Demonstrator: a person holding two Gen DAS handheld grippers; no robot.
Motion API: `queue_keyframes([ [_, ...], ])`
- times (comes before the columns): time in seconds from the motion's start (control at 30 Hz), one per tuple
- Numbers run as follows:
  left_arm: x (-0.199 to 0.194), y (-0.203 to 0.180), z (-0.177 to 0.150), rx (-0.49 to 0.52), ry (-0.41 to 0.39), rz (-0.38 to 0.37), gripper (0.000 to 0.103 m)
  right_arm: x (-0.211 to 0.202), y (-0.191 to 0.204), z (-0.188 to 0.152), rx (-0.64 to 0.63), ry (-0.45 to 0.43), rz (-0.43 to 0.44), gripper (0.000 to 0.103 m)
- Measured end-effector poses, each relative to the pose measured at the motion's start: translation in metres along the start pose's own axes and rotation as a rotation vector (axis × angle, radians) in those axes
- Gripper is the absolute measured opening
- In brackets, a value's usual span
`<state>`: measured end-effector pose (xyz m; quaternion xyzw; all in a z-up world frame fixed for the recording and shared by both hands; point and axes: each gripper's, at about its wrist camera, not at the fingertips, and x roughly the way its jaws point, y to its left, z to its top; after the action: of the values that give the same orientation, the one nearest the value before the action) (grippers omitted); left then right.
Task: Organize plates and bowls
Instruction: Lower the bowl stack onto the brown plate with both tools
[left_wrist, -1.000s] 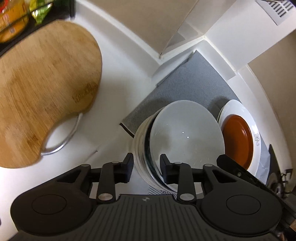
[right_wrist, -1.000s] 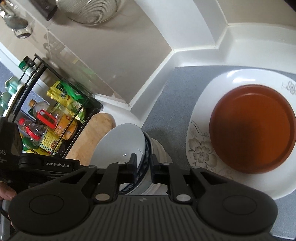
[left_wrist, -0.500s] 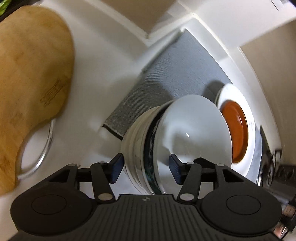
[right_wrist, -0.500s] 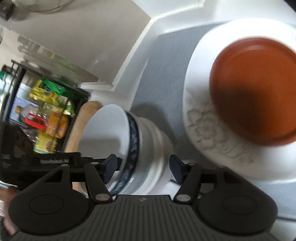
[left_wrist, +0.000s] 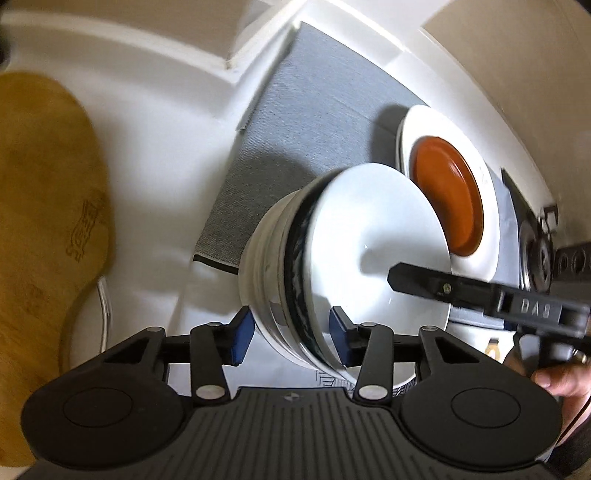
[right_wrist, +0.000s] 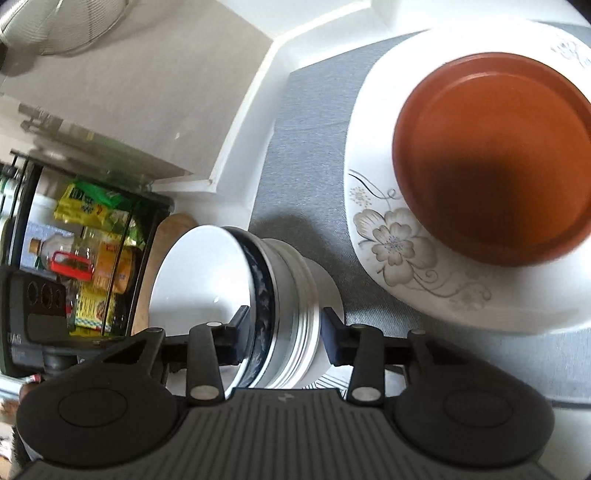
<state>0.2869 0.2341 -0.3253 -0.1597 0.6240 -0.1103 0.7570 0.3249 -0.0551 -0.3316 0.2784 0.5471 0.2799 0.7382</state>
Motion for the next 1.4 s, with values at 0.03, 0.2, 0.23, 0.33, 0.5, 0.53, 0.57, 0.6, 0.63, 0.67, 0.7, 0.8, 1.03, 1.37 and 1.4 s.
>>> queue_keyframes([
  [0.03,0.0,-0.001,0.0,0.005,0.005,0.002,0.048,0.0,-0.002,0.0,0.021,-0.003,0.002,0.044],
  [0.2,0.004,0.001,0.007,-0.002,0.038,-0.013,0.047,-0.003,-0.001,-0.004,0.056,-0.003,-0.021,0.044],
  [0.23,0.004,0.001,0.009,-0.008,0.044,-0.015,0.047,-0.003,0.001,-0.004,0.062,-0.003,-0.028,0.043],
  [0.33,0.003,0.0,0.012,-0.002,0.034,-0.015,0.047,-0.005,0.003,-0.002,0.064,-0.002,-0.04,0.043],
  [0.5,-0.005,-0.002,0.009,-0.007,0.019,-0.014,0.047,-0.007,0.008,0.002,0.071,-0.006,-0.047,0.042],
  [0.53,-0.007,-0.002,0.008,-0.011,0.016,-0.015,0.047,-0.007,0.01,0.003,0.071,-0.007,-0.049,0.041],
  [0.57,-0.01,-0.001,0.008,-0.016,0.014,-0.016,0.047,-0.009,0.012,0.004,0.068,-0.011,-0.05,0.041],
  [0.6,-0.014,-0.001,0.009,-0.018,0.013,-0.016,0.047,-0.011,0.012,0.005,0.064,-0.015,-0.05,0.041],
  [0.63,-0.017,-0.002,0.009,-0.016,0.009,-0.014,0.047,-0.014,0.013,0.006,0.062,-0.019,-0.049,0.041],
  [0.67,-0.021,-0.004,0.01,-0.011,0.002,-0.011,0.047,-0.017,0.014,0.007,0.063,-0.022,-0.048,0.041],
  [0.7,-0.025,-0.007,0.011,-0.007,-0.004,-0.008,0.047,-0.02,0.015,0.008,0.064,-0.027,-0.043,0.041],
  [0.8,-0.033,-0.017,0.016,0.004,-0.014,-0.004,0.047,-0.03,0.019,0.012,0.062,-0.046,-0.036,0.041],
  [1.03,-0.049,-0.05,0.031,0.049,-0.051,-0.001,0.047,-0.066,0.022,0.026,0.047,-0.13,-0.023,0.041],
  [1.37,-0.048,-0.112,0.06,0.135,-0.079,-0.014,0.047,-0.122,0.007,0.052,0.048,-0.248,-0.053,0.04],
  [1.4,-0.047,-0.118,0.063,0.145,-0.08,-0.019,0.047,-0.128,0.004,0.055,0.048,-0.262,-0.055,0.04],
])
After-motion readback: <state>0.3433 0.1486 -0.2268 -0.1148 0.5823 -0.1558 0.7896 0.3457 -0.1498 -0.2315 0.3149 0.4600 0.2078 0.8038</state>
